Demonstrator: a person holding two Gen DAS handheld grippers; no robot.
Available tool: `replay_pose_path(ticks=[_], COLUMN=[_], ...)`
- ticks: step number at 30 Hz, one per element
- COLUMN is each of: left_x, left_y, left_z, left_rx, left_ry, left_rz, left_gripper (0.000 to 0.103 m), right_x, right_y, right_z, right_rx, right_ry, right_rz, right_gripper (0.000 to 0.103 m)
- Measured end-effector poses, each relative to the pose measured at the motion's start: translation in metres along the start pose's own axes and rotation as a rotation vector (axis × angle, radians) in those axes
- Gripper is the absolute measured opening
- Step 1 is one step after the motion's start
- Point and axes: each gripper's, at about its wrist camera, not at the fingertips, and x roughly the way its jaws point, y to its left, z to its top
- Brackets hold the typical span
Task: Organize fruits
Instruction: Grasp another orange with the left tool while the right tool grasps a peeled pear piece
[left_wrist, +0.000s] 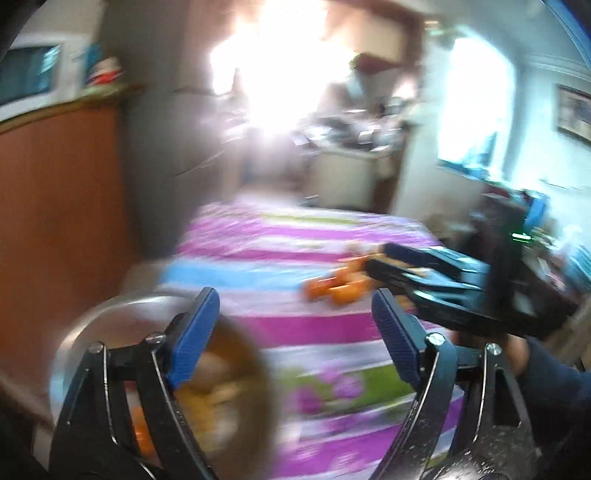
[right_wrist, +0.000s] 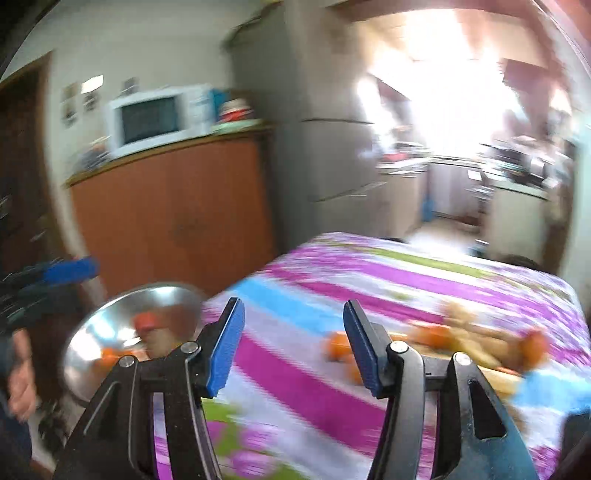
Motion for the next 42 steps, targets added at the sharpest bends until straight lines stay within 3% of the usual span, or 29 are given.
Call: replay_pose_path(ticks=[2, 5, 10, 14, 24, 30, 35, 37, 40, 42], left_x=[0.029, 0.094, 0.199, 0.238, 0.265, 0.275, 0.272, 0.268, 0.259, 0.257], left_y=[-0.028, -0.042, -0.016, -0.013, -0.004, -0.004, -0.003, -0.001, 0.001, 0.002], left_z=[-0.003, -0.012, -0.034, -0.047, -0.045, -0.043, -0.042, -0.042, -0.045, -0.046], left_rx=[0.024, 0.024, -0.059, -0.077, -0.095, -0.094, -0.106, -0.106, -0.124, -0.125], left_ry=[0.025, 0.108, 0.296, 0.361, 0.37, 0.361, 0.343, 0.333, 0.323, 0.327], left_rz=[-0.067, -0.087, -0.019, 0.024, 0.066, 0.027, -0.002, 0.003, -0.009, -0.016], left_gripper=[0.086, 0.086, 0.067, 0.06, 0.06, 0.062, 0.053, 0.041, 0.041, 0.041], right_x=[-0.011, -0.022, -0.032, -0.034, -0.033, -0.024, -0.027, -0.032, -0.032, -0.02], right_y=[-0.043, -0.097, -0.142, -0.144, -0.147, -0.145, -0.146, -0.147, -0.143, -0.134], right_z=[-0.007, -0.024, -0.05, -0.054, -0.056, -0.062, -0.061, -0.058, -0.057, -0.062], right_rx=[0.049, 0.147, 0.225, 0.253, 0.287, 0.284, 0.256, 0.239, 0.206, 0.157], right_ry=[0.007, 0.038, 0.052, 0.053, 0.05, 0.086, 0.089, 0.082, 0.113, 0.188], right_rz=[-0.074, -0.119, -0.135, -0.096, -0.069, -0.066, -0.097, -0.104, -0.069, -0.045], right_gripper=[0.059, 0.059, 0.059, 0.059, 0.059, 0.059, 0.059, 0.059, 0.056, 0.056])
